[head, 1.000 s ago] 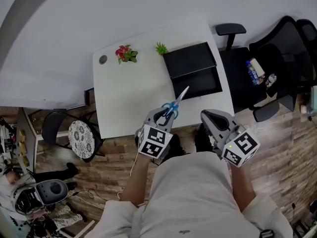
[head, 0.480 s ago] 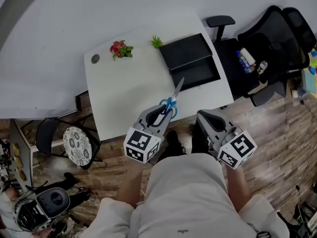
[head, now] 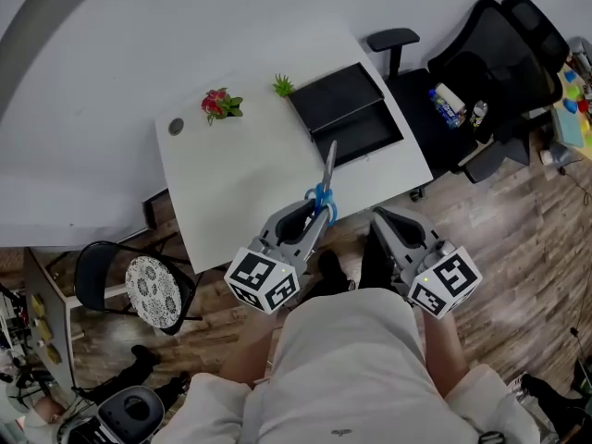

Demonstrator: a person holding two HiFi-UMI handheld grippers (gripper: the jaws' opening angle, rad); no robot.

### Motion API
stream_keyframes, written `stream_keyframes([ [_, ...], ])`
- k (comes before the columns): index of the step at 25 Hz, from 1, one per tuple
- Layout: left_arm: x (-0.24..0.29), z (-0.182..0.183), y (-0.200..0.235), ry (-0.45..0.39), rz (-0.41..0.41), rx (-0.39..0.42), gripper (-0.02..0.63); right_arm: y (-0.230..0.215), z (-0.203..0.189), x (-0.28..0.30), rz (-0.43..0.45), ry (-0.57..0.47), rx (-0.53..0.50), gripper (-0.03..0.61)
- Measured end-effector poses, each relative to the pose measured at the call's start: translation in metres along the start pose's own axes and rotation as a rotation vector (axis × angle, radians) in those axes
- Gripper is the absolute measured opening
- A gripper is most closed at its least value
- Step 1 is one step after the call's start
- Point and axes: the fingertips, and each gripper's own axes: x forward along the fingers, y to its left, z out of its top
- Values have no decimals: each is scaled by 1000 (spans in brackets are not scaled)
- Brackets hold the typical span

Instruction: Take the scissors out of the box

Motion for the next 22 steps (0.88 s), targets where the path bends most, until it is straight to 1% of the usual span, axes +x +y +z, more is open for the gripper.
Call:
stream_keyframes([
  [4, -4, 4, -10, -21, -33, -40, 95, -2, 1, -4, -21, -14, -11, 5],
  [7, -9, 5, -13, -23, -38, -34, 95, -2, 4, -6, -26, -24, -27, 5],
  [16, -11, 11, -11, -51, -27, -44, 95, -2, 16, -5, -29, -39, -67, 5],
  [22, -14, 11, -6, -50, -15, -54, 95, 0, 19, -4, -33, -42, -73, 5],
])
